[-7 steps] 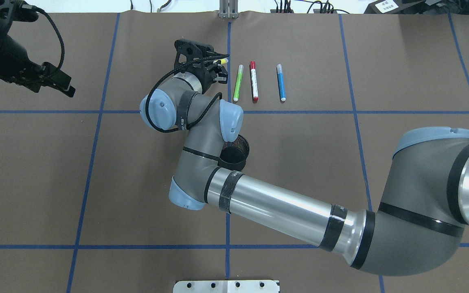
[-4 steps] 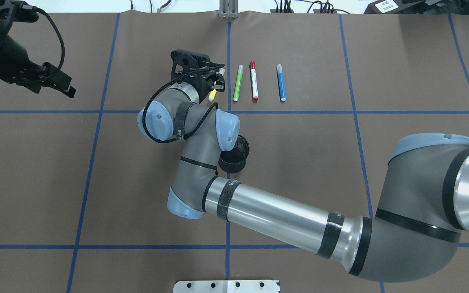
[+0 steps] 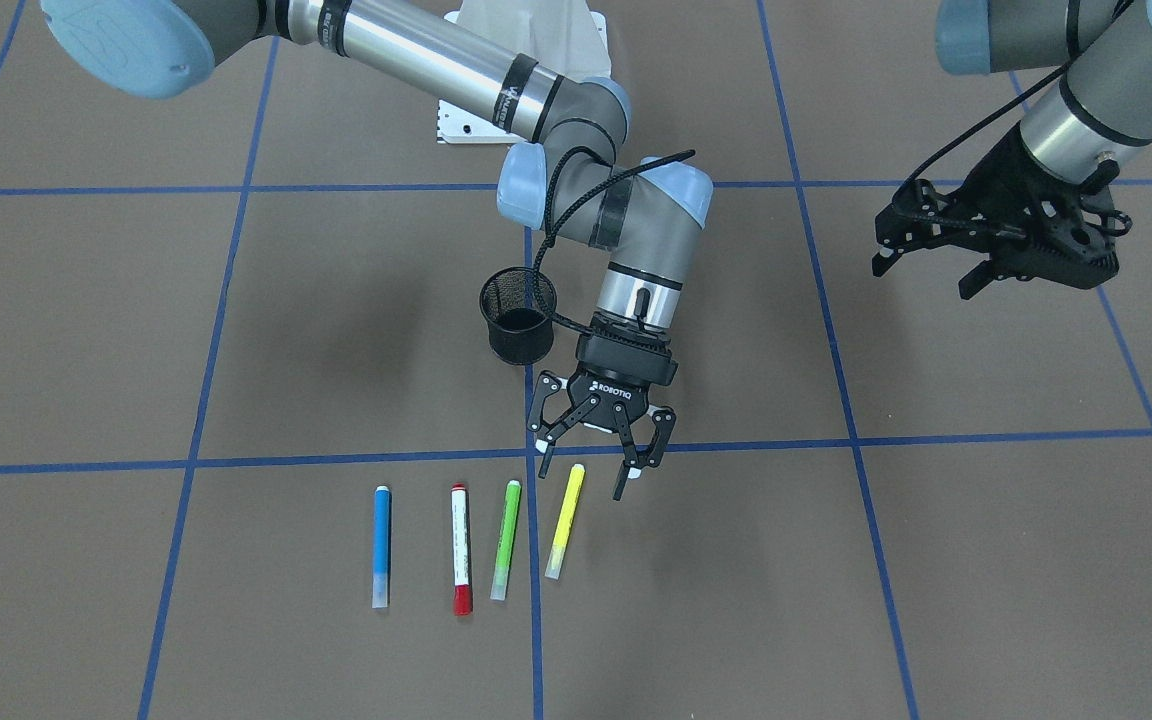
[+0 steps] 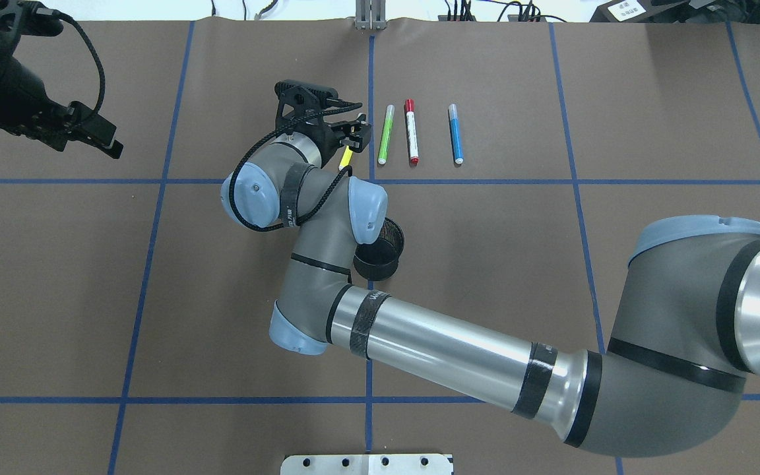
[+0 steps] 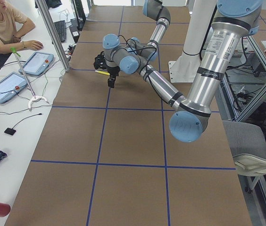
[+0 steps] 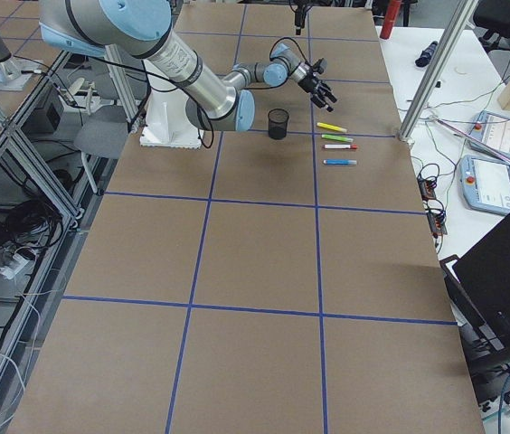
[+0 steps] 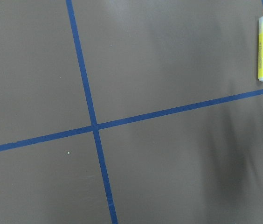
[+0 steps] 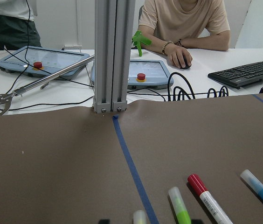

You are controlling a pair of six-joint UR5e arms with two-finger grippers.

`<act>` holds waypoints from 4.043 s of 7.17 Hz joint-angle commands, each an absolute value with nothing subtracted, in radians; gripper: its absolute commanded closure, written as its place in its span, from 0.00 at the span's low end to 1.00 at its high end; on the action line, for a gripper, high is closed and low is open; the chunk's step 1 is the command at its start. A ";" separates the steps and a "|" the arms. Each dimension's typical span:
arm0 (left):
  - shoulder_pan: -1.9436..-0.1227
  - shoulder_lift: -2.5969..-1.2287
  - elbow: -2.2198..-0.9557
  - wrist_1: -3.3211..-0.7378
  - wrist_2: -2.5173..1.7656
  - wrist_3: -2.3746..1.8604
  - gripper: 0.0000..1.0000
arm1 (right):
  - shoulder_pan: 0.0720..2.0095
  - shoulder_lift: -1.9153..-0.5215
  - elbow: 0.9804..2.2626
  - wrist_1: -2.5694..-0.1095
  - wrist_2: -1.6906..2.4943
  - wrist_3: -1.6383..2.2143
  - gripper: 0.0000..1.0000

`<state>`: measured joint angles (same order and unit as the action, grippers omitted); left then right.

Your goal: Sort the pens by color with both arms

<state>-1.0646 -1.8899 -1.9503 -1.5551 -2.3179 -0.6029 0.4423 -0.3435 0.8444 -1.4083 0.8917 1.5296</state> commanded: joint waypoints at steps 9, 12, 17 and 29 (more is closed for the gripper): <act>-1.185 -1.774 -1.996 -1.542 -2.315 -0.429 0.01 | 0.888 -0.746 1.377 -1.428 1.854 0.905 0.00; -1.375 -1.727 -1.901 -1.458 -2.312 -0.117 0.01 | 1.088 -0.982 1.515 -1.425 2.095 0.569 0.00; -1.653 -1.642 -1.672 -1.411 -2.315 0.275 0.01 | 1.343 -1.270 1.559 -1.430 2.264 0.110 0.00; -1.667 -1.474 -1.695 -1.571 -2.442 0.025 0.01 | 1.621 -1.486 1.606 -1.666 2.292 -0.024 0.00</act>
<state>-1.6693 -1.4718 -1.6926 -1.5722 -2.4262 0.0227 1.6236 -1.4828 1.5940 -1.6634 2.2886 -0.0768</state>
